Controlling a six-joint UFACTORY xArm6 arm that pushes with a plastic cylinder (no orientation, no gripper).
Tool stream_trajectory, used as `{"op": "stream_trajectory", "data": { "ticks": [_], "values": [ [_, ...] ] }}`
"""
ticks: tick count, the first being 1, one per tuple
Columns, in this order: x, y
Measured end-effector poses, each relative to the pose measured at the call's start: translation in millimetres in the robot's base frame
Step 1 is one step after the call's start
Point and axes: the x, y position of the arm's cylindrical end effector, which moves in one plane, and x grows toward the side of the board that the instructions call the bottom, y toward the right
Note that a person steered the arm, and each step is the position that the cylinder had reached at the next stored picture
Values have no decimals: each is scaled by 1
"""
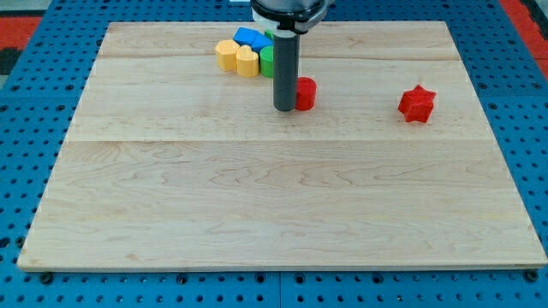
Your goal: Push the red circle into the heart
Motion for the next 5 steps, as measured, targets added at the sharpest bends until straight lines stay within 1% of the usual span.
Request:
{"op": "stream_trajectory", "data": {
  "ticks": [1,2,3,4,5],
  "values": [
    [19,37],
    [24,84],
    [1,101],
    [-8,36],
    [-31,-20]
  ]
}}
